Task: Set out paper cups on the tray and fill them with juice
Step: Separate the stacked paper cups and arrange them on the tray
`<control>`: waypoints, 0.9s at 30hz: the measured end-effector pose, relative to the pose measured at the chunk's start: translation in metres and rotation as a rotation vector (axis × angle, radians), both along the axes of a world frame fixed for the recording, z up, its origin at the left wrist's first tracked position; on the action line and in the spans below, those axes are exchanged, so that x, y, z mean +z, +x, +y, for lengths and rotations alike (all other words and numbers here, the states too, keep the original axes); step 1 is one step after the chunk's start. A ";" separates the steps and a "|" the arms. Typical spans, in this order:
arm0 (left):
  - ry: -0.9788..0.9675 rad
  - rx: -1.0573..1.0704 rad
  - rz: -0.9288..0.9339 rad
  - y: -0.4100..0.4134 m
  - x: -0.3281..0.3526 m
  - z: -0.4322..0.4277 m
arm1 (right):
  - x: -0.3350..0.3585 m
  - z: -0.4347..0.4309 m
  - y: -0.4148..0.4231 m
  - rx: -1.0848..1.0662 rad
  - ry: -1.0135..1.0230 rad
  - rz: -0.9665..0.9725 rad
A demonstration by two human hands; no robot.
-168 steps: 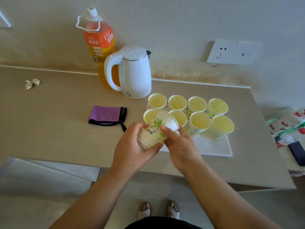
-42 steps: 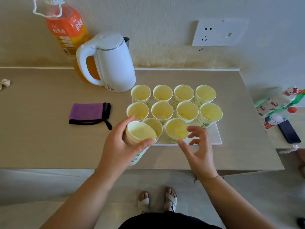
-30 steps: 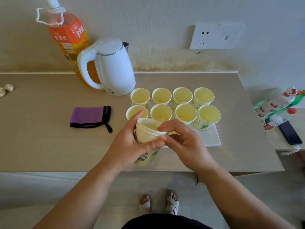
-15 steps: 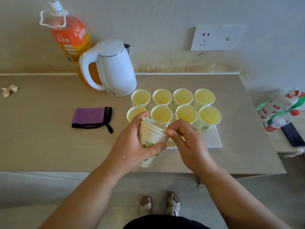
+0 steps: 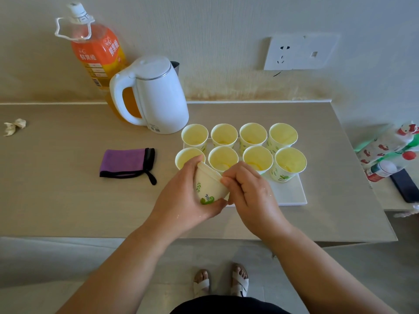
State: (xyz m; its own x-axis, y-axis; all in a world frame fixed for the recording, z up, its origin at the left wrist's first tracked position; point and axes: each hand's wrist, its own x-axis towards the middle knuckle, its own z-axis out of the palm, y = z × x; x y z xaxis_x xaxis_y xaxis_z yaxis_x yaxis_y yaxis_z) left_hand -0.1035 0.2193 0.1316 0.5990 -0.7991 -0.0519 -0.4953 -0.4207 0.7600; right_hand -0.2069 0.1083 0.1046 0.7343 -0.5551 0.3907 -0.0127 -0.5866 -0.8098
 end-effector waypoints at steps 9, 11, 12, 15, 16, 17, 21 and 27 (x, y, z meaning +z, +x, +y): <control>0.027 -0.016 -0.160 0.002 0.005 -0.005 | 0.011 -0.008 0.004 -0.013 -0.043 0.068; 0.051 -0.059 -0.254 0.000 0.004 -0.005 | 0.018 -0.012 0.005 0.024 0.011 0.153; 0.070 -0.077 -0.288 0.000 0.003 -0.004 | 0.021 -0.013 0.006 0.057 0.036 0.183; 0.102 -0.090 -0.383 -0.003 0.002 -0.004 | 0.028 -0.015 0.009 0.124 0.063 0.216; 0.109 -0.073 -0.393 -0.003 0.003 -0.005 | 0.030 -0.015 0.010 0.122 0.062 0.206; 0.114 -0.057 -0.396 -0.003 0.004 -0.006 | 0.031 -0.014 0.011 0.107 0.059 0.188; 0.084 -0.043 -0.419 -0.002 0.011 -0.007 | 0.037 -0.012 0.012 0.029 0.067 0.123; 0.120 -0.045 -0.379 -0.004 0.017 -0.007 | 0.038 -0.011 0.010 0.034 -0.041 0.121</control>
State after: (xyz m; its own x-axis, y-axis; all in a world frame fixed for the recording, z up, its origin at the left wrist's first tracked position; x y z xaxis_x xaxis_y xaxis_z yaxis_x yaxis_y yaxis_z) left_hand -0.1077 0.2126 0.1490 0.5583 -0.8265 0.0720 -0.7512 -0.4669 0.4666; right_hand -0.1973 0.0969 0.1424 0.7956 -0.5143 0.3202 -0.0882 -0.6213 -0.7786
